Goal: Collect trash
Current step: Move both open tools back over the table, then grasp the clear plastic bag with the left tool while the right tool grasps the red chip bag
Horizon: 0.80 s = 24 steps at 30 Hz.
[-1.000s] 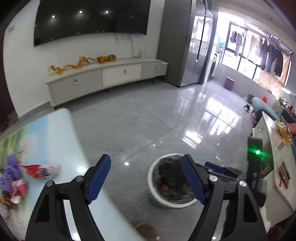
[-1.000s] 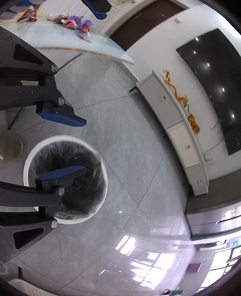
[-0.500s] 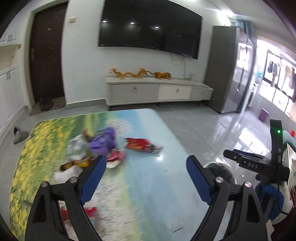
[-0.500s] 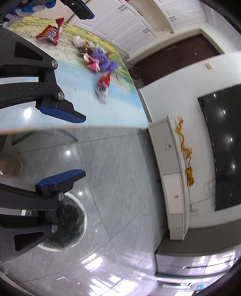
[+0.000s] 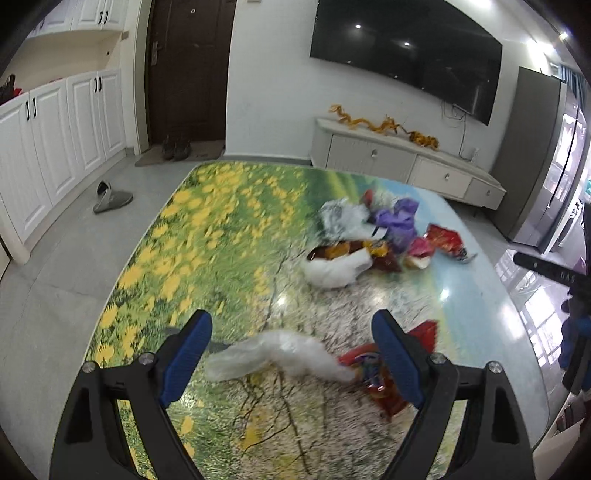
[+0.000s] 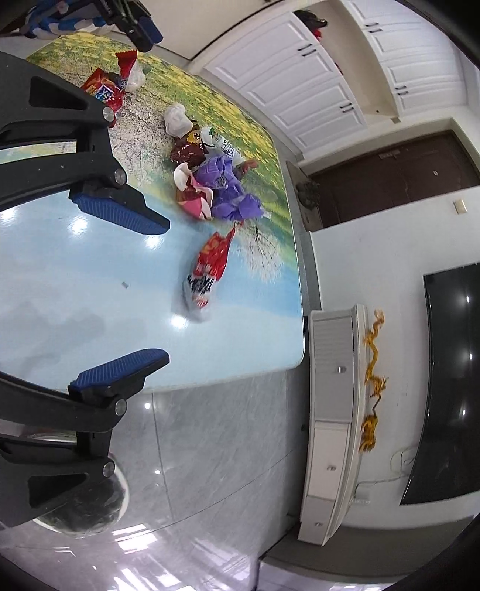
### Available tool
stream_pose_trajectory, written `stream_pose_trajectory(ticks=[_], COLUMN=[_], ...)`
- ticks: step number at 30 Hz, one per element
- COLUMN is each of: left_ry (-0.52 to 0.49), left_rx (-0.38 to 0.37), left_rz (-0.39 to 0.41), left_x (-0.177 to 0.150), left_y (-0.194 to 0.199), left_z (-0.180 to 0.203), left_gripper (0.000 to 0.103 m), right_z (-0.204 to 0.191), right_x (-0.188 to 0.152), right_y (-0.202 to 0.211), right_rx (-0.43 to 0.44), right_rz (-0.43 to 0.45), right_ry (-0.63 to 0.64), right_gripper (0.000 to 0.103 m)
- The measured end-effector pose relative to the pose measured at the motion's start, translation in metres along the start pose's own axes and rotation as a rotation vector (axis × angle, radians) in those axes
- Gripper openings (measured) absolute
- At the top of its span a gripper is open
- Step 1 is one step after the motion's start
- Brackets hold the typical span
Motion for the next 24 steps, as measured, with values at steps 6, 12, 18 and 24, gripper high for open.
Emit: stream_pose_trajectory(ticks=[6,12,18,24], left_ry=[0.025,0.049,0.059,0.076], left_rx=[0.029,0.034,0.025,-0.006], left_rz=[-0.071,-0.083,-0.084,-0.041], left_x=[-0.026,-0.028,-0.020,-0.003], left_y=[-0.023,-0.031,-0.036,-0.026], left_z=[-0.018,-0.029,-0.032,-0.033], left_gripper=[0.088,0.088,0.088,0.088], right_z=[-0.020,-0.031,-0.035,-0.032], right_x=[0.019,0.034,0.040,0.046], right_y=[-0.035,-0.071,-0.097,-0.113], right_rx=[0.023,0.041,0.054,0.065], right_rz=[-0.025,-0.054,-0.072,-0.080], right_ry=[0.080,0.139,0.179,0.203], right_gripper=[0.065,0.067,0.067,0.069])
Point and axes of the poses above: each gripper's, at about its wrist camera, not at the fingertips, and y roughly against the way its jaws point, z to its right, x to its top, the point moved 6 cm from there along -y, roughly the way its jaws point, and after that the axes turned 9 degrees about y, right-handed, at the moved point
